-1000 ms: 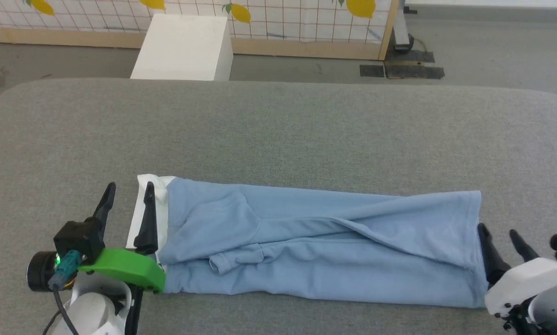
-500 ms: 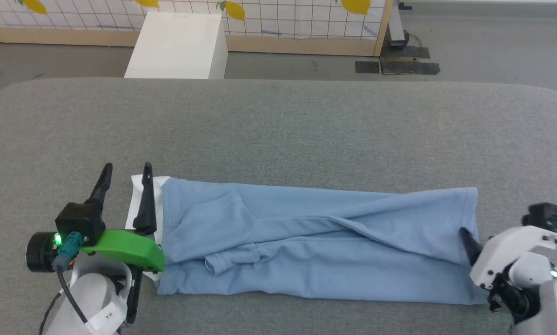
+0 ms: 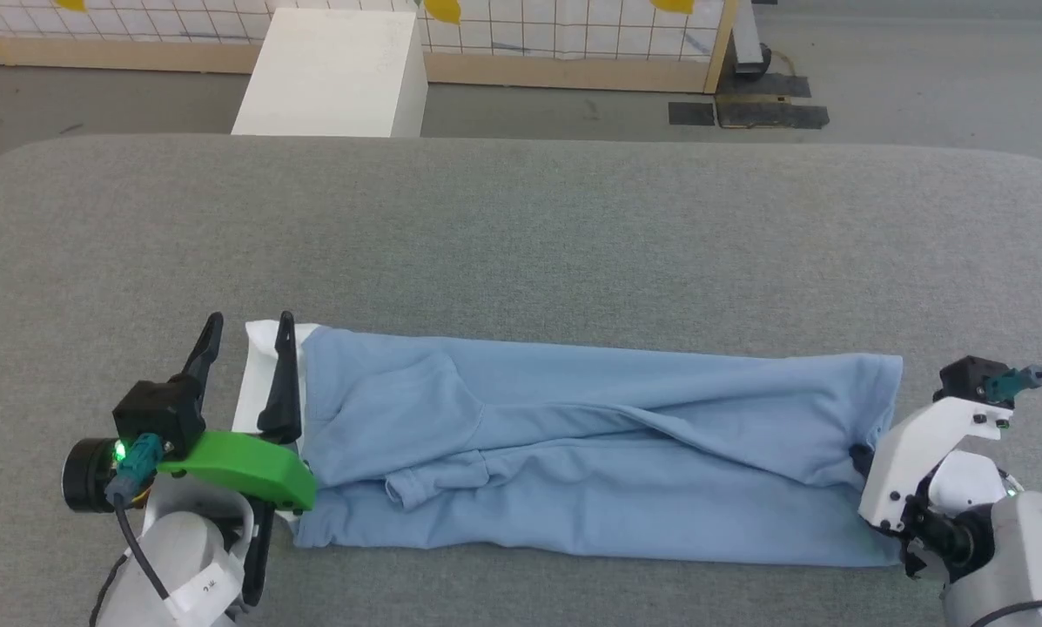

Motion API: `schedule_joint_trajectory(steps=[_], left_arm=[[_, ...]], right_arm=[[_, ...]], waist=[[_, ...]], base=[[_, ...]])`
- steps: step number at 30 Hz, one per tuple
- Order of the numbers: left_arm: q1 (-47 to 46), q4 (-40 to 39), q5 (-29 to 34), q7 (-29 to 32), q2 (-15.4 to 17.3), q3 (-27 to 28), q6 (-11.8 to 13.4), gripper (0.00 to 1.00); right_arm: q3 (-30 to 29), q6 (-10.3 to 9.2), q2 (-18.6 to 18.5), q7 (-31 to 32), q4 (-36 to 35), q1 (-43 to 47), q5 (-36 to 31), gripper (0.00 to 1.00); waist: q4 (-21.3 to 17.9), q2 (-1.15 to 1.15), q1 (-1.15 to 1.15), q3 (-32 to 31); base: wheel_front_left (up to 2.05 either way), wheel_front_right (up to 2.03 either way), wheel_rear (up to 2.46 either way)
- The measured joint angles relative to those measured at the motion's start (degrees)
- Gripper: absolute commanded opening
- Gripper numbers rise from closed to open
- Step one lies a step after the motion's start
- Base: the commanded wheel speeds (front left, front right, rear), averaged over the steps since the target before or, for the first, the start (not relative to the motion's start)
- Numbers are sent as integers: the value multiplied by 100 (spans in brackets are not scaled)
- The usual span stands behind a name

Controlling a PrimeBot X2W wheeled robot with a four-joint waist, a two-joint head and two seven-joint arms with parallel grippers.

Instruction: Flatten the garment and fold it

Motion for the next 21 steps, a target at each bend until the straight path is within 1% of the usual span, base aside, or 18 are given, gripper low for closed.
schedule_joint_trajectory(steps=[4,8,11,15,18,21], left_arm=[[1,23,38,0,-44,88,-49,100],[3,25,41,0,-102,132,-102,100],[3,26,68,0,-144,142,-151,100],[3,37,156,0,-205,158,-202,100],[2,60,223,0,-238,168,-247,100],[2,102,241,0,-269,188,-276,100]], right_arm=[[-218,2,92,-169,-419,254,-320,0],[-806,4,127,-463,-912,430,-985,0],[-1293,4,52,-726,-1199,461,-1471,0],[-1826,3,-181,-1082,-1246,462,-1971,0],[-2017,3,-256,-1170,-1262,467,-2202,0],[-1942,3,-254,-1084,-1366,531,-2183,0]], waist=[[-24,0,0,-19],[-31,0,0,0],[-20,0,0,33],[6,0,0,88],[33,0,0,105],[62,0,0,97]], base=[[0,0,0],[0,0,0],[0,0,0],[0,0,0],[0,0,0],[0,0,0]])
